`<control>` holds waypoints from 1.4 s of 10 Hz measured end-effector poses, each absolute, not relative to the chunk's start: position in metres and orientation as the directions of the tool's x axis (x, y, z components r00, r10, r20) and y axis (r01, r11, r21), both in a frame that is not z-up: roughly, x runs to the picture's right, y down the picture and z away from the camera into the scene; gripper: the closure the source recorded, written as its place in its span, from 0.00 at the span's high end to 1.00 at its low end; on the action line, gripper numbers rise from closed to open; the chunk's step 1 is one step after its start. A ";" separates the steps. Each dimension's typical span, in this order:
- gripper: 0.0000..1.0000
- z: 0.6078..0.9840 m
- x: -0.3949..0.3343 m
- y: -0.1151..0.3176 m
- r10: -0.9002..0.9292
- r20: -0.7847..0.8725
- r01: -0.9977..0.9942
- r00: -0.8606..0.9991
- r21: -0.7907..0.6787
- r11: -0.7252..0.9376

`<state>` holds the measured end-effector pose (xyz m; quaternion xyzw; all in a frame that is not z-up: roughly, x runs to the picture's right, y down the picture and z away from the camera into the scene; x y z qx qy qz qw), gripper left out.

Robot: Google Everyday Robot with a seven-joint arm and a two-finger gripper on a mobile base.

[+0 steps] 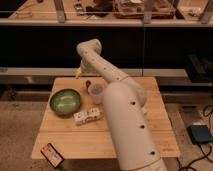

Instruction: Place the pepper in the ceramic cup

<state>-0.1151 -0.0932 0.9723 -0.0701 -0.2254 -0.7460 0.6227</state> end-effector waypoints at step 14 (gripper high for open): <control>0.16 1.029 -0.112 -0.038 -0.890 0.366 0.943 -0.273 0.283 -0.173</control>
